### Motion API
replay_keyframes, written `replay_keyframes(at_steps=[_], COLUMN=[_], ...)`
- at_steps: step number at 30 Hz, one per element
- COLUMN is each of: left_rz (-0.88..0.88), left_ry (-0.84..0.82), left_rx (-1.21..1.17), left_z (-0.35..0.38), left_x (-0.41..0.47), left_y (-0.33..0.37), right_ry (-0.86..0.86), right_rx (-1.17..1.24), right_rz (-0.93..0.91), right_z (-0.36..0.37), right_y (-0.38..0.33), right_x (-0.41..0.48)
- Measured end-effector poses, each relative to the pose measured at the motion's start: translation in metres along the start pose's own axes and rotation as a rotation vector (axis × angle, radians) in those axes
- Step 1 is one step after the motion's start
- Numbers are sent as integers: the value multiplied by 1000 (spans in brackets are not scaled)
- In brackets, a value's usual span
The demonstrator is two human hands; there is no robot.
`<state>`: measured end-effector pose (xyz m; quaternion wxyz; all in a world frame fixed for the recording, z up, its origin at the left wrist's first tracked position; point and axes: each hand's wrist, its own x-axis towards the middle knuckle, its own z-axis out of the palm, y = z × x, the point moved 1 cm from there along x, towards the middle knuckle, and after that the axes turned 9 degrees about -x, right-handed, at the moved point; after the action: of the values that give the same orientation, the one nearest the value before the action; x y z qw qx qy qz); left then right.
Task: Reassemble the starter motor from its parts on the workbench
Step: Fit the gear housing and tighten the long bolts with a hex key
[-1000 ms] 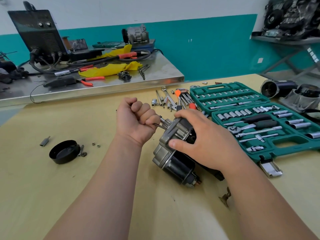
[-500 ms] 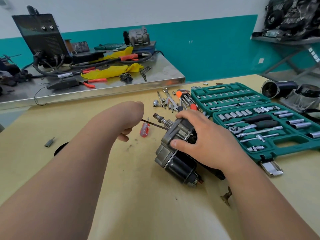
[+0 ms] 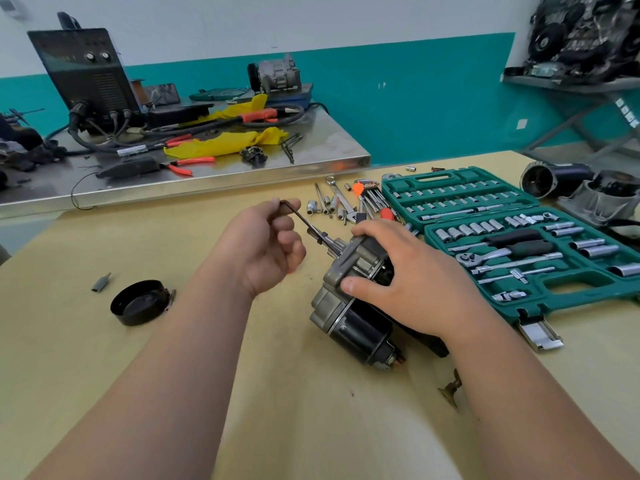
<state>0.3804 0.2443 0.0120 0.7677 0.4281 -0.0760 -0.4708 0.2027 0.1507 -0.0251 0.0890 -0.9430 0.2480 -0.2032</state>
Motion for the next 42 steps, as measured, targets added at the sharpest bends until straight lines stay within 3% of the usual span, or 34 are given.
replay_keyframes(at_steps=[3,5,10,14,18,25,29,32,37,42], left_rz=[-122,-97,-48,-182,-178,-96,-128,-206,-34,427], left_ry=[-33,60,284,159,121,236,322,326,346,461], left_rx=[-316,-372,-202,-126,-3,381,1027,1333,1595,1539], left_z=[-5,-1,13,7,16,28,17,9,19,14], left_x=[0,3,9,5,2,3,1,-1,-2,-1], left_y=[-13,-20,-24,-9,-5,-11,-3,3,-1,-2], right_ry=[2,6,1,-1,-5,-5,-9,-6,-2,6], right_rx=[2,5,15,6,5,12,13,18,21,24], right_rz=[1,4,5,6,6,-1,-3,-5,-4,-11], right_z=[0,1,0,0,0,0,0,0,1,0], right_y=[0,0,0,1,0,0,1,1,0,0], right_x=[1,0,0,0,0,0,0,1,0,0])
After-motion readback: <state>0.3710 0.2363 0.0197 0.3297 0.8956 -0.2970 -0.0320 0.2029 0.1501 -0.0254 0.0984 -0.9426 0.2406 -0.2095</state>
